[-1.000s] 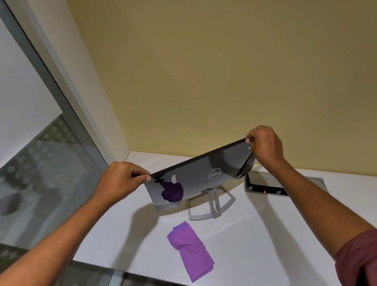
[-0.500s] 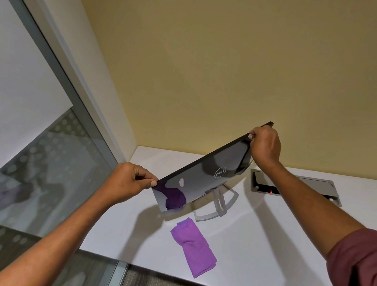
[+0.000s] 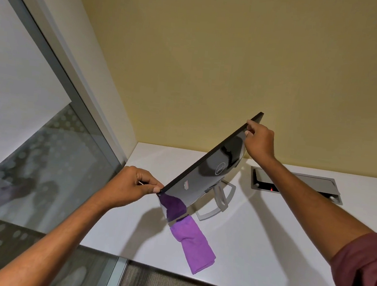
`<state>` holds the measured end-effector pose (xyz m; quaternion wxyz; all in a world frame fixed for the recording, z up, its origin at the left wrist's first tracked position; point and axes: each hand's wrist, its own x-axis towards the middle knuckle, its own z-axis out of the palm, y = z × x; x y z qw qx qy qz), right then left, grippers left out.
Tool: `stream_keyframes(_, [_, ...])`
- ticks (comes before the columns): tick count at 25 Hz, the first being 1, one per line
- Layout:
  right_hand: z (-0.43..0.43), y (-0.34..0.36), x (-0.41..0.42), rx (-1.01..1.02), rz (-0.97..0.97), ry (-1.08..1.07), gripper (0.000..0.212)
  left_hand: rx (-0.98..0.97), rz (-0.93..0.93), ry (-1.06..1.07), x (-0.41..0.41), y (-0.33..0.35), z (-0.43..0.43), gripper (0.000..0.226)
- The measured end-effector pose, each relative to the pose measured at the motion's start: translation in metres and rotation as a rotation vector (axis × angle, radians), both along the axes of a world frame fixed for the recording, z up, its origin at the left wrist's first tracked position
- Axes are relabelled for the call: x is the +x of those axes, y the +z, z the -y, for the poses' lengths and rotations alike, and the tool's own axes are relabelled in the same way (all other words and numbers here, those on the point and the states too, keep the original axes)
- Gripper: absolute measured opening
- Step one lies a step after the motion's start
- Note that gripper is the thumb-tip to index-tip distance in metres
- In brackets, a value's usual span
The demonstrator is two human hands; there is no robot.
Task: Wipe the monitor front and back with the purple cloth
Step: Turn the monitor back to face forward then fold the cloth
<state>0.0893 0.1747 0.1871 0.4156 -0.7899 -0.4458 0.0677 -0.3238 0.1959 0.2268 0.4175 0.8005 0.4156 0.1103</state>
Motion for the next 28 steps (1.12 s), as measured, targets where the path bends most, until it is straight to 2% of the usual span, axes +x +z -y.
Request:
stream_keyframes(4, [-0.006, 0.002, 0.002, -0.007, -0.116, 0.055, 0.028, -0.013, -0.016, -0.074, 0.006, 0.001, 0.006, 0.013])
stream_keyframes(9, [-0.014, 0.000, 0.003, -0.027, -0.359, 0.122, 0.051, -0.037, -0.023, -0.123, 0.013, 0.002, 0.018, 0.012])
stream_keyframes(12, [-0.021, -0.004, 0.004, -0.045, -0.435, 0.157, 0.055, -0.047, -0.017, -0.137, 0.019, 0.003, 0.026, 0.012])
stream_keyframes(22, [-0.033, -0.004, -0.012, -0.082, -0.536, 0.274, 0.059, -0.143, 0.059, -0.146, 0.037, -0.006, 0.048, 0.014])
stream_keyframes(28, [-0.039, 0.001, -0.027, -0.068, -0.585, 0.352, 0.080, -0.233, 0.134, -0.138, 0.050, -0.013, 0.067, 0.016])
